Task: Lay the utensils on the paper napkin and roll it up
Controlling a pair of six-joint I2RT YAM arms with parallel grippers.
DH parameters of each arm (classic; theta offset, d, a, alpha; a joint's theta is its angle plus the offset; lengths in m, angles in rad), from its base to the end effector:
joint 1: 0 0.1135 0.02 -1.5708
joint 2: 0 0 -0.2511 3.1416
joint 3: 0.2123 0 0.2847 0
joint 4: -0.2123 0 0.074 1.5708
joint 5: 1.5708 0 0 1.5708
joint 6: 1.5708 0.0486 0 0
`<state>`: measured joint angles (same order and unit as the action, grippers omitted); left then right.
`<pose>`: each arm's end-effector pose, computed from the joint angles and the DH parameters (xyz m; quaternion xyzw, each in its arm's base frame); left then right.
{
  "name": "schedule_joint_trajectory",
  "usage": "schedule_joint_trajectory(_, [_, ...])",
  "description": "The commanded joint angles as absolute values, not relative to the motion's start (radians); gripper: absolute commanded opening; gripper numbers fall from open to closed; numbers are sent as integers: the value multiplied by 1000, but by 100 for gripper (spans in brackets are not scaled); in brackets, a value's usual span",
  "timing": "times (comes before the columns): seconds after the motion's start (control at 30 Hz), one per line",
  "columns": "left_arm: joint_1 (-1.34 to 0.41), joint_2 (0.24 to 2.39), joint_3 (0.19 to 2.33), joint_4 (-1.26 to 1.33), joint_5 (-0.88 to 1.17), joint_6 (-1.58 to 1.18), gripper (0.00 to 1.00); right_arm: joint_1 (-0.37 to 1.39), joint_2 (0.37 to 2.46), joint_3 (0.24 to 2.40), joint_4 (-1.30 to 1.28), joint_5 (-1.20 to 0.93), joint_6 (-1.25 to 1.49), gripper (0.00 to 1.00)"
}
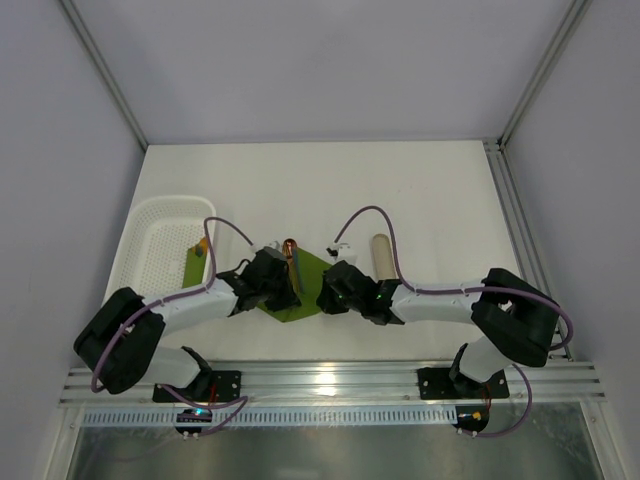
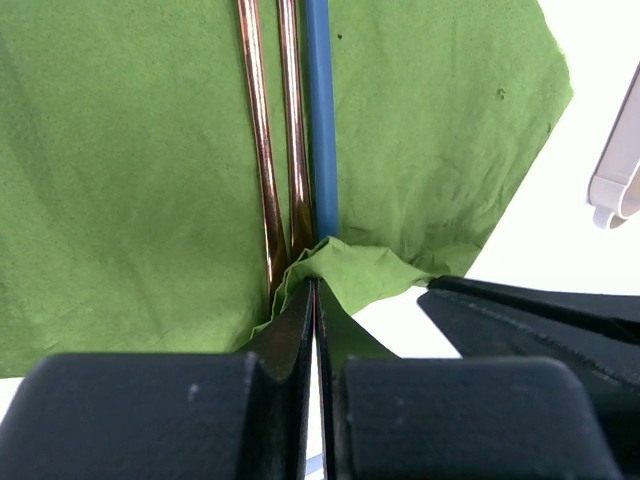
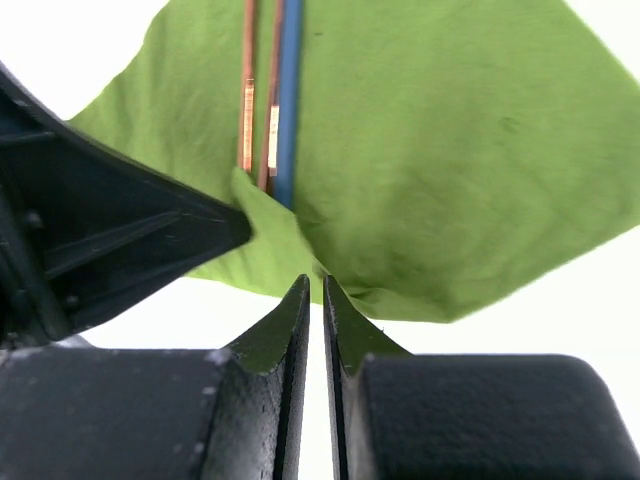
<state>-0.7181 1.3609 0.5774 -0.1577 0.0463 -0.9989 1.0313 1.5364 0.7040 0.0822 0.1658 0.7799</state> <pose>0.2089 -0.1855 0.1061 -0.1259 0.9423 -0.2487 0.1856 0.1776 0.2809 0.1159 -0.0818 0.9108 0.2659 0.3051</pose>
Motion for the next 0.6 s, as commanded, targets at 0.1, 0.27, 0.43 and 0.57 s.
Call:
schedule_joint_trajectory(0.1, [-719, 1382, 607, -130, 40, -965, 0, 1034, 1519, 687, 67, 244, 741, 13])
schedule_joint_trajectory(0.27, [-719, 1390, 626, -146, 25, -951, 0, 1034, 1554, 686, 64, 256, 750, 13])
schedule_joint_trajectory(0.43, [-719, 1400, 653, -161, 14, -928, 0, 1035, 1548, 669, 34, 267, 772, 13])
schedule_joint_trajectory(0.57, [-719, 1417, 669, -169, 12, -917, 0, 1034, 1559, 666, 11, 268, 782, 13])
